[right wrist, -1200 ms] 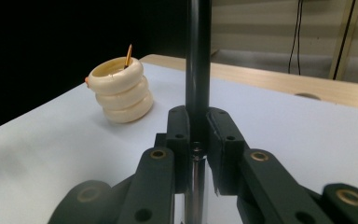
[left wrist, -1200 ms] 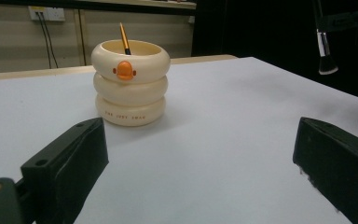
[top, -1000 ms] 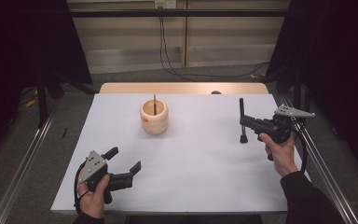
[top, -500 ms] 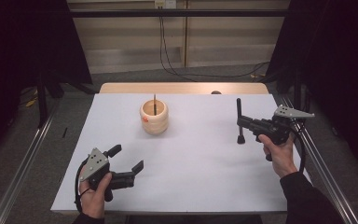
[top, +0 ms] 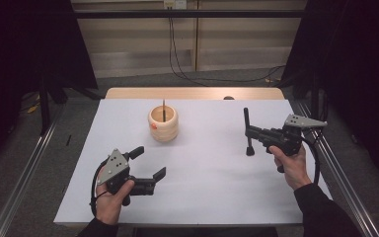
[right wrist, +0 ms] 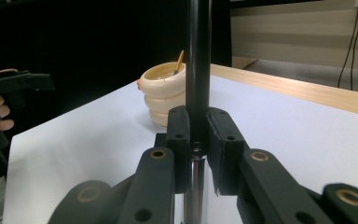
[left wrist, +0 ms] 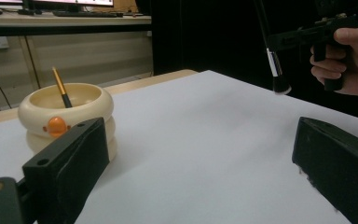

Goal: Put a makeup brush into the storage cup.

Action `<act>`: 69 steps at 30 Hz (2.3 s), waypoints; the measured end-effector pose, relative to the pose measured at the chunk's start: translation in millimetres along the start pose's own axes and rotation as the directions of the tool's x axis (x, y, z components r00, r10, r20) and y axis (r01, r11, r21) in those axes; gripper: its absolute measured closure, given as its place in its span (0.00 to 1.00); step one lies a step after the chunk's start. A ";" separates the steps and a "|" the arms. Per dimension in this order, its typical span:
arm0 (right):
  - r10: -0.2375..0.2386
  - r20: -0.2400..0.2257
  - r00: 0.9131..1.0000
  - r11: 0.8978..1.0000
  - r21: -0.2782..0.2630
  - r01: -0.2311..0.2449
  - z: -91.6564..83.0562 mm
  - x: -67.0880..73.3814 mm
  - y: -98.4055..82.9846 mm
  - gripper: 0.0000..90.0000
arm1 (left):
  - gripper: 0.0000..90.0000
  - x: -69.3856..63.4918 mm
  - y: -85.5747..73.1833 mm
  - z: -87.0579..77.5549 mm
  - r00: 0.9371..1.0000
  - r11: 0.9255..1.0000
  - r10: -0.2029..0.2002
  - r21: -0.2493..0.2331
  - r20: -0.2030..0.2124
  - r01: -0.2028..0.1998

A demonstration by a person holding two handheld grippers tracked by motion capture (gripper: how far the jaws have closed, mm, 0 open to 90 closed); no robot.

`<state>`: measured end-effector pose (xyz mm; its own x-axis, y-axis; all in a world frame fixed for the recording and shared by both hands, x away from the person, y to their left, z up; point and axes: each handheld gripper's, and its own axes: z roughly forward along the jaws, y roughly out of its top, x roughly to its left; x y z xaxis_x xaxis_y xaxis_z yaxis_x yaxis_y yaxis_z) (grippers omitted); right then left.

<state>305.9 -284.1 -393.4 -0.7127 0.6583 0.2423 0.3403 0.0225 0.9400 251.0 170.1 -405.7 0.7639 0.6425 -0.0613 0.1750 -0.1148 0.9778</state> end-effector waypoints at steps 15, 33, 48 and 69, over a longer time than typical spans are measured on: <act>-0.027 -0.064 0.998 1.000 -0.006 0.026 5.4 15.8 2.8 0.89 | 0.02 -2.2 9.0 16.5 0.997 0.999 -0.014 -0.029 0.072 0.016; -0.057 -0.164 0.985 0.997 0.034 0.064 18.0 36.4 2.0 0.89 | 0.01 -12.1 29.9 42.5 0.987 0.999 0.040 -0.027 0.155 -0.037; -0.094 -0.234 0.968 0.982 0.139 0.129 30.3 50.3 2.0 0.89 | 0.01 -14.0 28.3 44.8 0.979 0.999 0.051 0.004 0.198 -0.053; -0.178 -0.324 0.929 0.856 0.414 0.309 45.7 67.1 11.4 0.89 | 0.01 -17.9 24.0 51.5 0.969 0.994 0.034 0.089 0.246 -0.057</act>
<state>290.0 -205.3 -377.4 -0.9217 0.3634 0.1358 0.3255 0.5342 0.7802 273.5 116.8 -391.5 0.8985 0.4325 -0.0754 0.1857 -0.2189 0.9579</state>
